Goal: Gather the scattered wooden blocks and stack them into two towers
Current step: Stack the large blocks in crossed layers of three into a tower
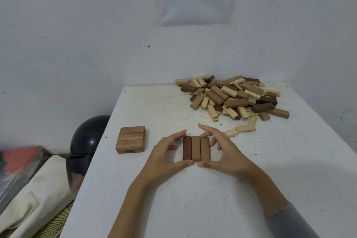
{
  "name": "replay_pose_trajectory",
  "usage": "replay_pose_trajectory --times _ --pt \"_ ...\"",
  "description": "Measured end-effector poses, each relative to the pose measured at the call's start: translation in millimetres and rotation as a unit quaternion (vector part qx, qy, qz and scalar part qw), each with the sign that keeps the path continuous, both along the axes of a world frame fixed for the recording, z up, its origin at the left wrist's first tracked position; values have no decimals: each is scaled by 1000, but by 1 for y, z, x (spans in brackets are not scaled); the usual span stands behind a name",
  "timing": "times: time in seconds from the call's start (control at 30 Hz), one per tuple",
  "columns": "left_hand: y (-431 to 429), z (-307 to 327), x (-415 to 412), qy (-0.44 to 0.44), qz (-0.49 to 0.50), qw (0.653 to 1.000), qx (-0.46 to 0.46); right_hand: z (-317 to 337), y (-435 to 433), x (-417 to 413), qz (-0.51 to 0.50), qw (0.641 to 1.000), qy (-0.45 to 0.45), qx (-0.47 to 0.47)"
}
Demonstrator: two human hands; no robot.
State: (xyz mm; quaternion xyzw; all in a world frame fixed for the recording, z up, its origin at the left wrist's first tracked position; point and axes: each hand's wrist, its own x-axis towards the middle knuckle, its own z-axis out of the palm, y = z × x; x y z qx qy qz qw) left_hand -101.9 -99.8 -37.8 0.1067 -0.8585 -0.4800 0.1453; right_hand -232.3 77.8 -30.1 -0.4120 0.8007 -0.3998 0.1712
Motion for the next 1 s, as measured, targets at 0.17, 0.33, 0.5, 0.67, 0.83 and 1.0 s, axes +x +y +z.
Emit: replay_pose_trajectory --times 0.17,0.33,0.5,0.67,0.83,1.0 --pt "0 0 0 -3 -3 1000 -7 -2 1 0 5 1000 -6 -1" --pt "-1 1 0 -8 -1 1000 3 -1 1 1 0 1000 0 -1" --pt "0 2 0 -12 -5 1000 19 -1 1 2 2 1000 0 -2" --pt "0 1 -1 -8 -7 1000 14 -2 1 1 -1 1000 1 -3" --pt "0 0 -1 -4 -4 1000 10 -1 2 -1 1 1000 -7 -6" --pt "1 1 -1 -2 0 1000 20 -1 3 -1 2 1000 -1 -11"
